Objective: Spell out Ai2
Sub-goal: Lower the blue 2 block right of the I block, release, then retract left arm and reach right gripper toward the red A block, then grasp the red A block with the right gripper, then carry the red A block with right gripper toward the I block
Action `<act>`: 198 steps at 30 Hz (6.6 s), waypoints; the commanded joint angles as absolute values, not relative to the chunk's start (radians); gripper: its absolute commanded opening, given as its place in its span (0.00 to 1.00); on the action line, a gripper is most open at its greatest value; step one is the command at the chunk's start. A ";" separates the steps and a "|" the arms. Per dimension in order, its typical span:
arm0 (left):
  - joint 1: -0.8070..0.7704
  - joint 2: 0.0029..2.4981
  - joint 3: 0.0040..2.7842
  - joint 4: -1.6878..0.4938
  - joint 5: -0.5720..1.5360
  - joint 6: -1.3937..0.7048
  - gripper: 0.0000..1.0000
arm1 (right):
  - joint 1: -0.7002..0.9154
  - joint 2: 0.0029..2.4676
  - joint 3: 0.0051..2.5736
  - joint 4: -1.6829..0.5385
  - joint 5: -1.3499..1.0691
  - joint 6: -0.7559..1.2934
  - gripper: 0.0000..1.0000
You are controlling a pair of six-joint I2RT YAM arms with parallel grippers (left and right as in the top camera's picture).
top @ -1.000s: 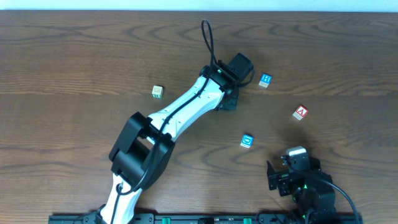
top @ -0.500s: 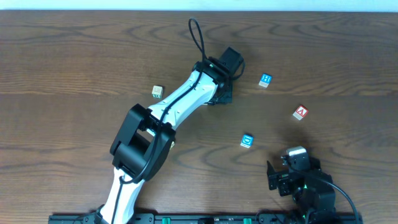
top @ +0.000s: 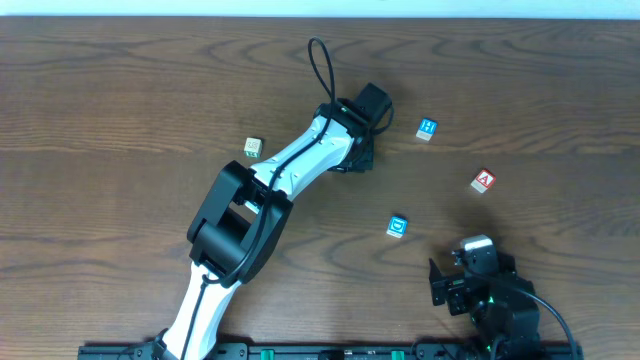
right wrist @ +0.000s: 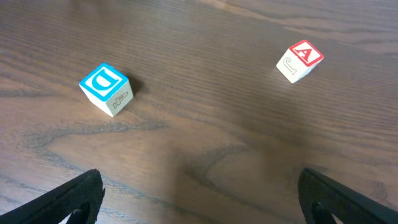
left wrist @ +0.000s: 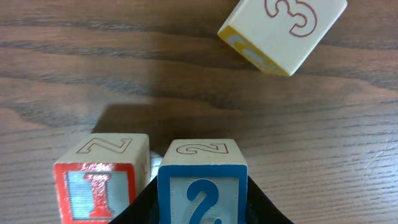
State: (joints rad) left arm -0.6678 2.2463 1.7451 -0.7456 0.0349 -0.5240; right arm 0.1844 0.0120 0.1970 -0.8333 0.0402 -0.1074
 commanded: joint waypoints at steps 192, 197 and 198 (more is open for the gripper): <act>-0.210 1.828 1.727 -1.033 0.109 -0.187 0.68 | -0.195 1.893 1.184 -0.725 -0.104 0.447 0.31; -0.210 1.828 1.727 -1.032 0.109 -0.187 0.68 | -0.187 1.893 1.184 -0.726 -0.101 0.404 0.25; -0.210 1.828 1.727 -1.031 0.109 -0.187 0.68 | -0.181 1.893 1.184 -0.726 -0.101 0.394 0.24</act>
